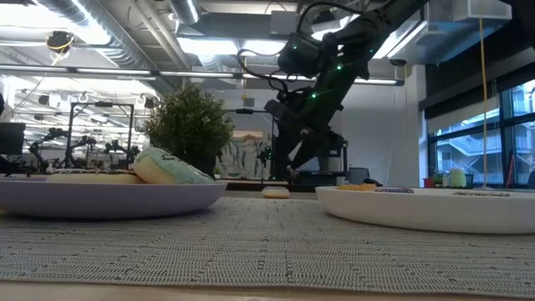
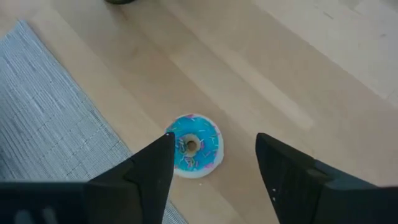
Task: Pick & Place donuts
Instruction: Put the small blue donut on the white plate
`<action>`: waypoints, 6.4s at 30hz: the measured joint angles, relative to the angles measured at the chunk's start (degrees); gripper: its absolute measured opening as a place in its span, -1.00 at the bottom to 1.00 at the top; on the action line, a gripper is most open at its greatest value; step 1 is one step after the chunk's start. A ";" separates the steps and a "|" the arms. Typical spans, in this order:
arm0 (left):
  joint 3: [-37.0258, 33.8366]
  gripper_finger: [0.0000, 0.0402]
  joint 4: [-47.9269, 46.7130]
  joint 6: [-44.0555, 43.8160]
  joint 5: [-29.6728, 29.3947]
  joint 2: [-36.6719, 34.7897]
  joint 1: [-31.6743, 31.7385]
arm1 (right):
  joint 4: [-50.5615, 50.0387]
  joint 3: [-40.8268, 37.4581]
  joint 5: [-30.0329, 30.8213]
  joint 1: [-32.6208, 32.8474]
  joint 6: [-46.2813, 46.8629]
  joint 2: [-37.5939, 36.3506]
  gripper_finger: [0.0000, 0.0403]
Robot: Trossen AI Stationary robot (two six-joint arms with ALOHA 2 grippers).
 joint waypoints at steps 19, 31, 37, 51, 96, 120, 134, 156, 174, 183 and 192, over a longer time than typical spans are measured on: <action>0.00 -0.29 -0.16 -0.03 -1.68 0.00 0.00 | 2.51 0.00 -2.95 -0.19 -0.11 5.68 -0.04; 0.00 -0.29 -0.18 -0.03 -1.88 0.00 0.00 | 2.75 0.15 -3.00 -0.19 -0.08 7.81 -0.04; 0.00 -0.29 -0.18 -0.03 -1.90 0.00 0.00 | 2.71 0.15 -3.08 -0.19 -0.12 7.87 -0.20; 0.00 -0.29 -0.18 -0.02 -1.90 0.00 0.00 | 1.39 -0.03 -2.85 -0.25 -5.04 7.13 -0.63; -0.02 -0.29 -4.19 -0.85 -6.36 1.28 0.02 | -23.48 0.00 -3.41 38.69 16.39 -2.21 -0.64; -0.02 -0.29 -4.51 -2.61 -6.62 1.27 0.02 | -23.45 0.00 -4.52 38.85 16.52 1.04 -0.23; -0.02 -0.29 -4.51 -4.28 -6.60 1.25 0.02 | -24.51 0.00 -4.52 38.80 14.89 -1.60 -0.18; 0.09 -0.29 5.76 -11.79 -5.27 25.34 -8.37 | -23.07 0.00 -2.68 37.93 18.28 -1.84 -0.18; 9.99 -0.29 9.26 -18.53 -11.50 53.62 -14.98 | -18.16 0.01 -1.38 37.47 21.27 -1.84 -0.18; 17.70 -0.29 9.28 -19.54 -11.24 62.04 -14.62 | -18.91 0.02 -1.21 37.36 21.22 -1.84 -0.18; 20.31 -0.29 9.00 -23.66 -11.91 66.16 -14.62 | -19.64 0.02 0.66 37.34 21.27 -1.94 -0.18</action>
